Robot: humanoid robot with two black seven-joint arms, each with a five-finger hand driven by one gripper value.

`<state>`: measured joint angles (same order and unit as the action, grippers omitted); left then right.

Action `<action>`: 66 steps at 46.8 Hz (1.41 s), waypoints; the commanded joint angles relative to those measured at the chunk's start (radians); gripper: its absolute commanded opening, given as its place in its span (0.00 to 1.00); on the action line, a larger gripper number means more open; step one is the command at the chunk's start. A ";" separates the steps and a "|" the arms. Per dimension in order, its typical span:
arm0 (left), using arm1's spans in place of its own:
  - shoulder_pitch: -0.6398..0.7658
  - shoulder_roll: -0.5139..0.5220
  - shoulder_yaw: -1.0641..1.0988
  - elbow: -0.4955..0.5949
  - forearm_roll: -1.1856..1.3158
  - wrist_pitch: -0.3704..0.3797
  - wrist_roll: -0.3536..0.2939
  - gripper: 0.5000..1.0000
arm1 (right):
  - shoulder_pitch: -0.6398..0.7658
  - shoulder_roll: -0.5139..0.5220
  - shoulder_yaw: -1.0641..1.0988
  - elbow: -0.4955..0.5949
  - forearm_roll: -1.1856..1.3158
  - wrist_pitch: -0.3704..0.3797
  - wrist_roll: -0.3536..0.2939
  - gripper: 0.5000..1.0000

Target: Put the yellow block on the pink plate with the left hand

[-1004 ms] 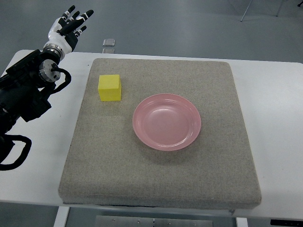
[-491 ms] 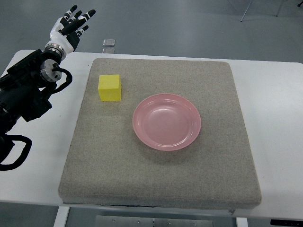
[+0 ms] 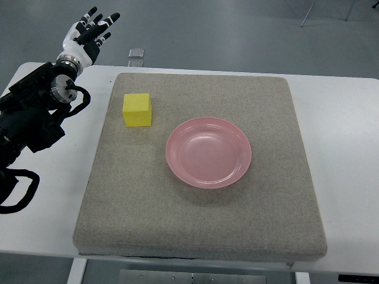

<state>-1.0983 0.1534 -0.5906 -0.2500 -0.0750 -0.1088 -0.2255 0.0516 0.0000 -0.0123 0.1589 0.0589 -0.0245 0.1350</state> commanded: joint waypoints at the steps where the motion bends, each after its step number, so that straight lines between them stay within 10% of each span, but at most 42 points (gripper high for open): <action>1: 0.000 0.000 0.000 0.000 0.000 0.000 0.000 0.99 | -0.001 0.000 0.000 -0.001 0.001 0.000 0.000 0.85; 34: -0.098 0.044 0.517 -0.109 0.090 -0.015 0.018 0.98 | -0.001 0.000 0.000 -0.001 -0.001 0.000 0.000 0.85; 66: -0.167 0.182 0.649 -0.284 0.968 -0.155 0.009 0.95 | -0.001 0.000 0.000 0.001 -0.001 0.000 0.000 0.85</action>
<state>-1.2663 0.3264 0.0598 -0.5046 0.8395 -0.2650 -0.2141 0.0512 0.0000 -0.0123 0.1589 0.0593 -0.0245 0.1350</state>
